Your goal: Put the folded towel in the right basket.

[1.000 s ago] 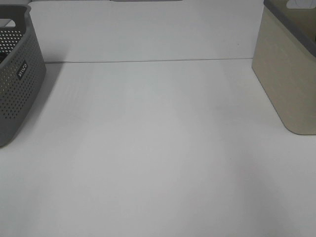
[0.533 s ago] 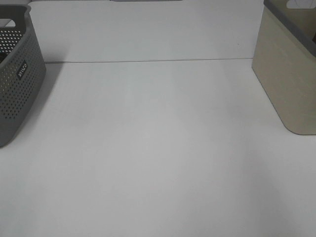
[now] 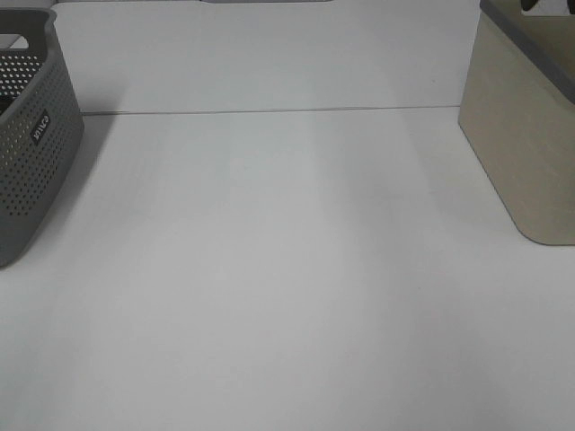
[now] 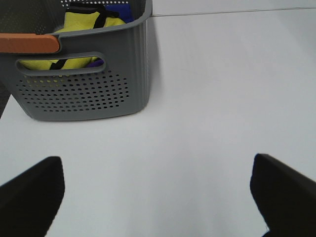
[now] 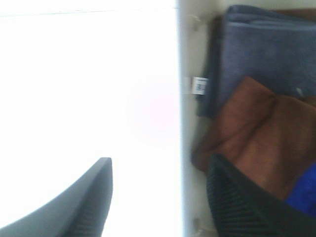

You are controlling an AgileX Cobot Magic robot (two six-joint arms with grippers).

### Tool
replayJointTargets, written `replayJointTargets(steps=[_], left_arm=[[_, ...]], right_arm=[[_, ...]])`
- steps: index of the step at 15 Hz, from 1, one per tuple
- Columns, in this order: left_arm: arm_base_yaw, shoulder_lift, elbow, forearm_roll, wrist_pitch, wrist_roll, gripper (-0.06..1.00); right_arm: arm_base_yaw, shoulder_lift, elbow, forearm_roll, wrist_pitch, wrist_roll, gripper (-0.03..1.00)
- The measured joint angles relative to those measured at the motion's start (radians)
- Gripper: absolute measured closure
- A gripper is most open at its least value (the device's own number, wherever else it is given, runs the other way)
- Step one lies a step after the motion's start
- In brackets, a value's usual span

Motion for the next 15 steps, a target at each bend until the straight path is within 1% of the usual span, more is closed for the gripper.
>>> replayJointTargets(steps=[3, 4, 6, 7, 8, 9, 15], left_arm=[[0.0, 0.0, 0.0, 0.0, 0.0, 0.0, -0.03], [0.0, 0.0, 0.0, 0.0, 0.0, 0.0, -0.03], [0.0, 0.0, 0.0, 0.0, 0.0, 0.0, -0.03], [0.0, 0.0, 0.0, 0.0, 0.0, 0.0, -0.03], [0.0, 0.0, 0.0, 0.0, 0.0, 0.0, -0.03], [0.0, 0.0, 0.0, 0.0, 0.0, 0.0, -0.03], [0.0, 0.0, 0.0, 0.0, 0.0, 0.0, -0.03]], right_arm=[[0.11, -0.052, 0.002, -0.003, 0.001, 0.026, 0.42], [0.134, -0.08, 0.017, -0.002, 0.0, 0.038, 0.42], [0.152, -0.158, 0.094, -0.003, -0.001, 0.069, 0.42], [0.152, -0.209, 0.163, -0.004, -0.001, 0.075, 0.42], [0.152, -0.333, 0.329, -0.022, -0.002, 0.076, 0.42], [0.152, -0.37, 0.384, -0.024, -0.002, 0.076, 0.42], [0.152, -0.786, 1.04, -0.045, -0.003, 0.076, 0.42]])
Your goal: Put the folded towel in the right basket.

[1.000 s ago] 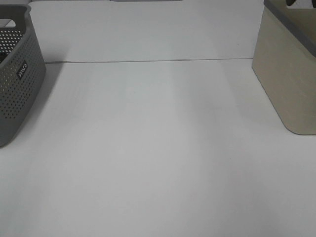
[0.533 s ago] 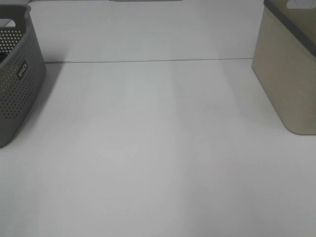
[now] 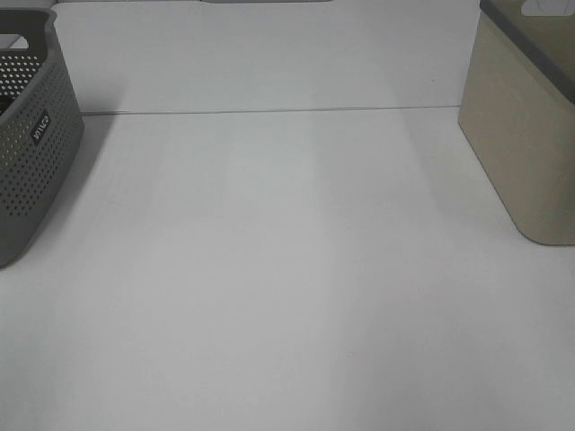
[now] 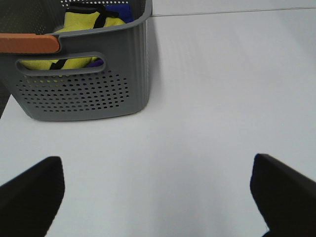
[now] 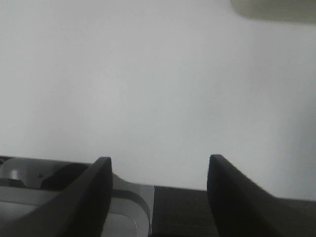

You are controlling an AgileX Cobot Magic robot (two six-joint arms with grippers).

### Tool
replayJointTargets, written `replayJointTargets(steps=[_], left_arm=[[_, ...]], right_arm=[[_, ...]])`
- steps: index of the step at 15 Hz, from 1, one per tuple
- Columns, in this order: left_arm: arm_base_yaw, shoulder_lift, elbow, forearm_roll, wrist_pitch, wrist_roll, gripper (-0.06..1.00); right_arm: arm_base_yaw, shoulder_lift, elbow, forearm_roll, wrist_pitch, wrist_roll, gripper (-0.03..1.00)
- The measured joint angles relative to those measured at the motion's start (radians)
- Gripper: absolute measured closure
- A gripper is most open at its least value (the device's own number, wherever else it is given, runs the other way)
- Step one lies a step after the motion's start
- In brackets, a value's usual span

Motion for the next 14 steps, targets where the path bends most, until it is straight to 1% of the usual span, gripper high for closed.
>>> replayJointTargets(steps=[3, 4, 6, 7, 9, 10, 12, 13, 14], left_arm=[[0.0, 0.0, 0.0, 0.0, 0.0, 0.0, -0.03], [0.0, 0.0, 0.0, 0.0, 0.0, 0.0, -0.03], [0.0, 0.0, 0.0, 0.0, 0.0, 0.0, -0.03], [0.0, 0.0, 0.0, 0.0, 0.0, 0.0, -0.03], [0.0, 0.0, 0.0, 0.0, 0.0, 0.0, -0.03], [0.0, 0.0, 0.0, 0.0, 0.0, 0.0, -0.03], [0.0, 0.0, 0.0, 0.0, 0.0, 0.0, -0.03], [0.0, 0.0, 0.0, 0.0, 0.0, 0.0, -0.03], [0.0, 0.0, 0.0, 0.0, 0.0, 0.0, -0.03]], right_arm=[[0.0, -0.238, 0.257, -0.004, 0.0, 0.0, 0.42], [0.0, -0.274, 0.294, -0.004, 0.0, 0.0, 0.42], [0.0, -0.467, 0.405, -0.013, 0.001, 0.0, 0.42], [0.0, -0.648, 0.464, -0.029, 0.0, 0.0, 0.42], [0.0, -0.826, 0.479, -0.047, -0.023, -0.001, 0.42], [0.0, -0.868, 0.479, -0.053, -0.032, -0.003, 0.42], [0.0, -1.007, 0.487, -0.06, -0.088, -0.028, 0.42], [0.0, -1.058, 0.503, -0.06, -0.127, -0.038, 0.42], [0.0, -1.094, 0.516, -0.059, -0.144, -0.06, 0.42]])
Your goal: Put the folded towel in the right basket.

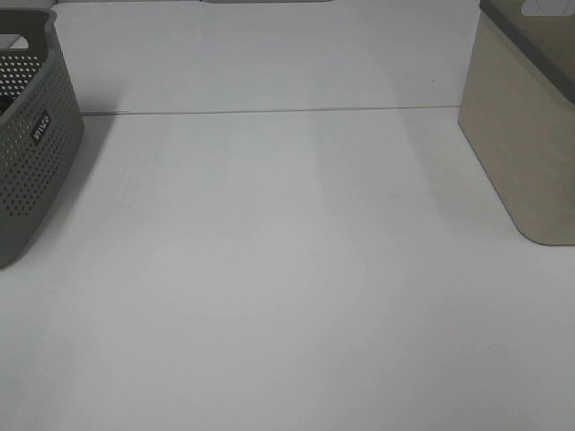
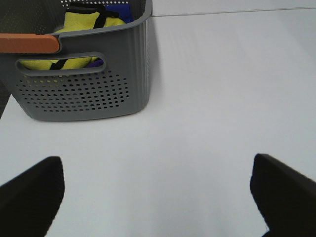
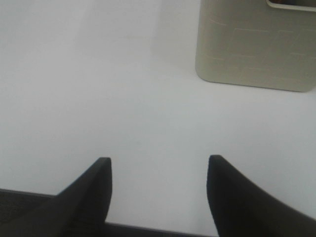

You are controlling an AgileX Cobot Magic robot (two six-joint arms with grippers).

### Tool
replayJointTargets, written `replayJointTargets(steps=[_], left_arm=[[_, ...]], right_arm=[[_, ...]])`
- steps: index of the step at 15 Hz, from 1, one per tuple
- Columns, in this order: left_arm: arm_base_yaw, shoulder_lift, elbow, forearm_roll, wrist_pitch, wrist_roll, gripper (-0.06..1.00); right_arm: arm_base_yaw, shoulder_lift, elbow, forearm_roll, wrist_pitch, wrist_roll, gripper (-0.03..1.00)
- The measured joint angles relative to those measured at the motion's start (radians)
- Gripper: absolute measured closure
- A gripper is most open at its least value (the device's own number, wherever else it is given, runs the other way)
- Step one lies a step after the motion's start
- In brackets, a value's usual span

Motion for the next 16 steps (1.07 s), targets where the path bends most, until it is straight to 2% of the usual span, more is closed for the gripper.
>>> replayJointTargets(steps=[3, 14, 16], left_arm=[[0.0, 0.0, 0.0, 0.0, 0.0, 0.0, -0.03], [0.0, 0.0, 0.0, 0.0, 0.0, 0.0, -0.03], [0.0, 0.0, 0.0, 0.0, 0.0, 0.0, -0.03]], right_arm=[[0.0, -0.012, 0.009, 0.027, -0.008, -0.039, 0.42], [0.0, -0.012, 0.009, 0.031, -0.009, -0.04, 0.42], [-0.033, -0.012, 0.009, 0.033, -0.009, -0.04, 0.42]])
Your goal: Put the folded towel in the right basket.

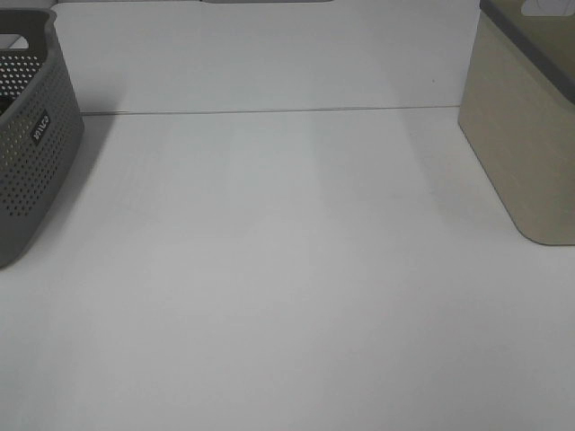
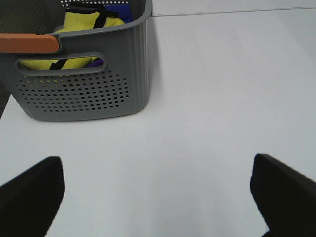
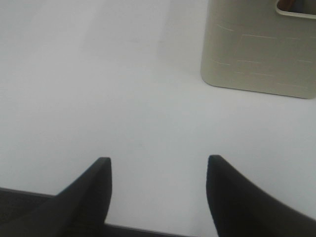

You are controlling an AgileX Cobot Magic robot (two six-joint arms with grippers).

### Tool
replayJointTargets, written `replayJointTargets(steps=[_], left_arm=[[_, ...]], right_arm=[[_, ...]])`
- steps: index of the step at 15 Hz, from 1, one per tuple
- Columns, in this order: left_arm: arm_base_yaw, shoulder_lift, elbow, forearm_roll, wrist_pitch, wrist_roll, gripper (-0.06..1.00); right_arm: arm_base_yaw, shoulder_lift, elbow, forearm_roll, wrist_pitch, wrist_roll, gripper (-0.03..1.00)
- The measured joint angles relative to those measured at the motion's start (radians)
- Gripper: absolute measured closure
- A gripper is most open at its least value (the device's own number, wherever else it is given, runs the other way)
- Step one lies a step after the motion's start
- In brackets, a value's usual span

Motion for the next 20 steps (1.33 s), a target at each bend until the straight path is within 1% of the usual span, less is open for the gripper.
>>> replayJointTargets(steps=[2, 3, 4, 8, 11, 20], left_arm=[[0.0, 0.0, 0.0, 0.0, 0.0, 0.0, -0.03], [0.0, 0.0, 0.0, 0.0, 0.0, 0.0, -0.03], [0.0, 0.0, 0.0, 0.0, 0.0, 0.0, -0.03], [0.0, 0.0, 0.0, 0.0, 0.0, 0.0, -0.03], [0.0, 0.0, 0.0, 0.0, 0.0, 0.0, -0.03], [0.0, 0.0, 0.0, 0.0, 0.0, 0.0, -0.03]], right_arm=[[-0.096, -0.01, 0.0, 0.001, 0.0, 0.0, 0.42], [-0.128, -0.012, 0.0, 0.002, 0.0, 0.0, 0.42], [-0.138, -0.012, 0.0, 0.002, 0.0, 0.0, 0.42], [-0.137, -0.022, 0.0, 0.005, 0.0, 0.0, 0.42], [-0.137, -0.099, 0.001, 0.012, 0.0, 0.0, 0.42], [-0.137, -0.103, 0.002, 0.02, 0.0, 0.0, 0.42]])
